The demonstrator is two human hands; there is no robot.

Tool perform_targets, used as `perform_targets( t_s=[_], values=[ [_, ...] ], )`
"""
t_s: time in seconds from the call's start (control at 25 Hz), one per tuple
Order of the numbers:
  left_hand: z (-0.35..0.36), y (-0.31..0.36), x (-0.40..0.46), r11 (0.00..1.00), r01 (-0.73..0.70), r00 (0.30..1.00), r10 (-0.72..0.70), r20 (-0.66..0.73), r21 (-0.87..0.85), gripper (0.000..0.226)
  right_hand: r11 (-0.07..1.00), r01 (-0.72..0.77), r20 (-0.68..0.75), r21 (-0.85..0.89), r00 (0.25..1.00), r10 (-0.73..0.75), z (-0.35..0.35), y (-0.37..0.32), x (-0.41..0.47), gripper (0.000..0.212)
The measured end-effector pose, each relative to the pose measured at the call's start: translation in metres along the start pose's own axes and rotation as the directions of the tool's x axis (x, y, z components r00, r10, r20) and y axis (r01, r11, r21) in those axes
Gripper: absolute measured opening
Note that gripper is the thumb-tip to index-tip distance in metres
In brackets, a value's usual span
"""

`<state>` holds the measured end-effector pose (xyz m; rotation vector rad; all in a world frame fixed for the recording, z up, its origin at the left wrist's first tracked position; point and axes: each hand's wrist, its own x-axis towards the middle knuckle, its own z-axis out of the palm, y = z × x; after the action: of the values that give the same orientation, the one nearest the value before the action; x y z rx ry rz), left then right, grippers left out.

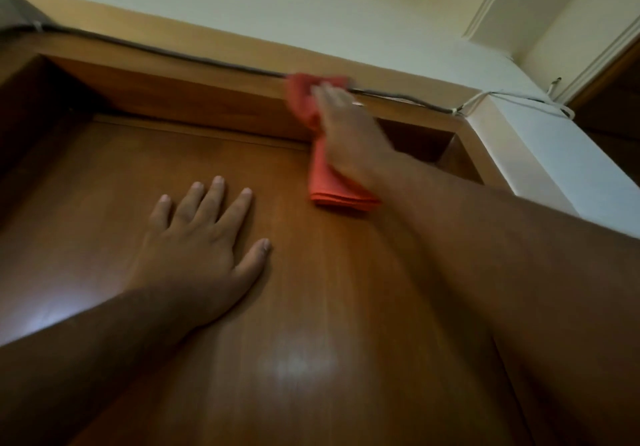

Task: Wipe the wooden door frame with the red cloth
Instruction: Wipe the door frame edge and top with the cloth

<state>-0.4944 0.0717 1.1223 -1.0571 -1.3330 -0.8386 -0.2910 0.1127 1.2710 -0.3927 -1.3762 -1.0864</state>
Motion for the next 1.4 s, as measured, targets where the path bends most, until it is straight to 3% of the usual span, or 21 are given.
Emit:
perform_targets(
  t_s=[0.08, 0.16, 0.24, 0.36, 0.48, 0.6, 0.76, 0.84, 0.92, 1.12, 1.2, 1.28, 1.4],
  values=[
    [0.002, 0.001, 0.002, 1.000, -0.002, 1.000, 0.002, 0.003, 0.005, 0.089, 0.975, -0.212, -0.035, -0.060, 0.977, 0.210, -0.017, 0.061, -0.029, 0.044],
    [0.003, 0.002, 0.006, 1.000, -0.020, 1.000, 0.020, 0.009, 0.003, 0.090, 0.906, -0.404, 0.038, -0.129, 0.911, 0.412, -0.035, 0.094, -0.047, 0.033],
    [0.003, -0.008, 0.003, 0.998, -0.063, 0.997, 0.062, 0.035, 0.021, 0.097, 0.883, -0.451, 0.097, -0.132, 0.881, 0.464, -0.040, 0.096, -0.041, 0.034],
    [-0.004, -0.056, -0.016, 0.989, 0.124, 0.991, -0.119, -0.061, 0.087, 0.111, 0.943, -0.329, 0.079, -0.052, 0.940, 0.332, -0.021, 0.045, -0.009, 0.037],
    [-0.010, -0.095, -0.028, 0.952, 0.295, 0.956, -0.294, -0.016, 0.085, 0.116, 0.984, -0.178, 0.075, -0.028, 0.981, 0.179, 0.010, -0.033, 0.030, 0.058],
    [-0.006, -0.097, -0.025, 0.962, 0.266, 0.964, -0.265, -0.012, 0.059, 0.113, 0.992, -0.111, 0.083, -0.059, 0.990, 0.116, 0.025, -0.107, 0.056, 0.080],
    [0.001, -0.105, -0.023, 0.966, 0.256, 0.966, -0.253, -0.058, 0.044, 0.109, 0.973, 0.209, 0.060, -0.096, 0.977, -0.204, 0.040, -0.185, 0.072, 0.094],
    [0.003, -0.108, -0.021, 0.968, 0.248, 0.968, -0.246, -0.054, 0.041, 0.109, 0.928, 0.327, 0.089, -0.181, 0.945, -0.316, 0.048, -0.213, 0.076, 0.091],
    [0.005, -0.108, -0.021, 0.971, 0.239, 0.969, -0.236, -0.075, 0.031, 0.107, 0.918, 0.338, 0.060, -0.208, 0.941, -0.332, 0.052, -0.217, 0.077, 0.081],
    [0.009, -0.111, -0.023, 0.976, 0.219, 0.969, -0.216, -0.118, 0.007, 0.103, 0.989, 0.140, -0.120, -0.054, 0.982, -0.146, 0.038, -0.116, 0.052, 0.068],
    [0.009, -0.112, -0.023, 0.977, 0.214, 0.971, -0.212, -0.106, 0.004, 0.102, 0.990, 0.092, -0.067, -0.105, 0.993, -0.100, 0.026, -0.051, 0.033, 0.071],
    [0.008, -0.111, -0.023, 0.974, 0.224, 0.971, -0.222, -0.086, 0.015, 0.100, 0.965, 0.032, 0.054, -0.262, 0.998, -0.019, 0.011, 0.016, 0.016, 0.067],
    [0.002, -0.106, -0.024, 0.969, 0.242, 0.969, -0.239, -0.057, 0.051, 0.103, 0.890, -0.189, 0.192, -0.415, 0.938, 0.288, -0.027, 0.109, -0.013, 0.051]
  ],
)
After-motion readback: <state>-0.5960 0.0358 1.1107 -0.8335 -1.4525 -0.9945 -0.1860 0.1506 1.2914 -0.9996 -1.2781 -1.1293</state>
